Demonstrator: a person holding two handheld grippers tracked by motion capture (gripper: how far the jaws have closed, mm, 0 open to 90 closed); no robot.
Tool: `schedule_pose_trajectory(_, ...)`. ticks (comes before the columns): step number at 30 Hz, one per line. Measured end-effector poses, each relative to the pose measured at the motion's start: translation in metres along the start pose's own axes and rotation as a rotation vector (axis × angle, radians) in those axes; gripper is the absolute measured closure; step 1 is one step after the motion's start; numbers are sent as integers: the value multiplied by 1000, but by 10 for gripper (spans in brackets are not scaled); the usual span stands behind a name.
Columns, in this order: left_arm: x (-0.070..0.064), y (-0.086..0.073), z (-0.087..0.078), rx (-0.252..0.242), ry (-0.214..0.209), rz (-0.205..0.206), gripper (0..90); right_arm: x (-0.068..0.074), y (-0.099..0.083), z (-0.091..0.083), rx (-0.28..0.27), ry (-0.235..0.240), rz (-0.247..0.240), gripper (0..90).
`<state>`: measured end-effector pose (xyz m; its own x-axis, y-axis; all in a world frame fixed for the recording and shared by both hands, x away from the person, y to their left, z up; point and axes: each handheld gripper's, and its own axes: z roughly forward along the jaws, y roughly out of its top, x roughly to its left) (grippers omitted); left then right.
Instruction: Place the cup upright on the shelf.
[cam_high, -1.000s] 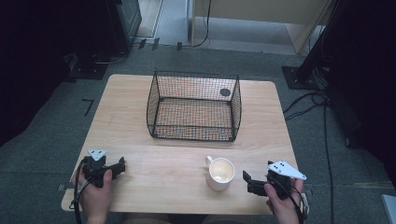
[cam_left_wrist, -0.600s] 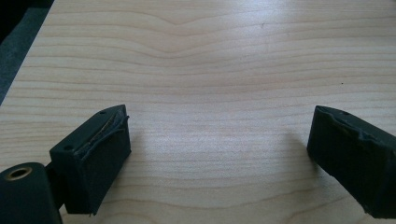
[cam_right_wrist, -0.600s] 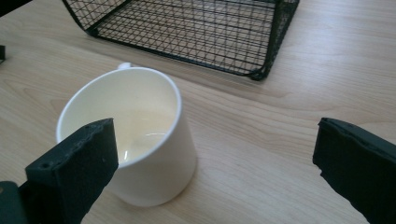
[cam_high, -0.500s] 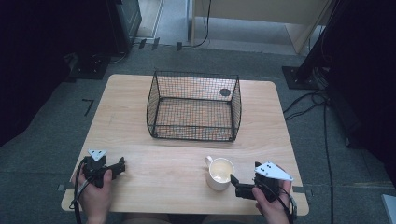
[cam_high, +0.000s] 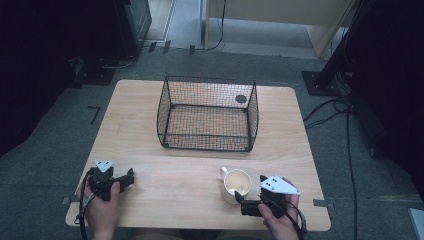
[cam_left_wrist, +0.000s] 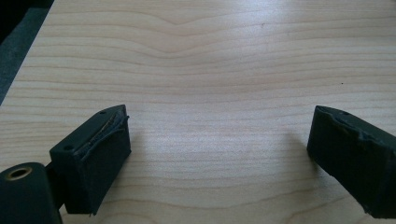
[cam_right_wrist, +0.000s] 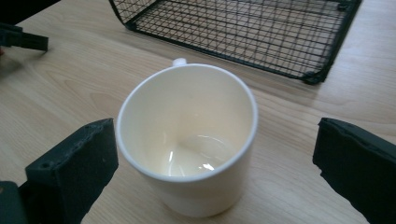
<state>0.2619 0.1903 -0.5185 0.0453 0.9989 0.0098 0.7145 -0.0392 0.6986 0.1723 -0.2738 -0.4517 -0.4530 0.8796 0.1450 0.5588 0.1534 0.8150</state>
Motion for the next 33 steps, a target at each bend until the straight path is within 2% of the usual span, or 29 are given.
schedule_pose_trajectory(8,0,0,0,0,0,0,63,9,-6,12,3,63,-2,0)
schedule_pose_trajectory(11,0,0,0,0,0,0,64,12,-7,15,10,68,-3,0)
schedule_pose_trajectory(29,0,0,0,0,0,0,64,16,-9,40,48,-4,-11,0)
schedule_pose_trajectory(33,0,0,0,0,0,0,64,18,-12,43,19,-13,-18,0)
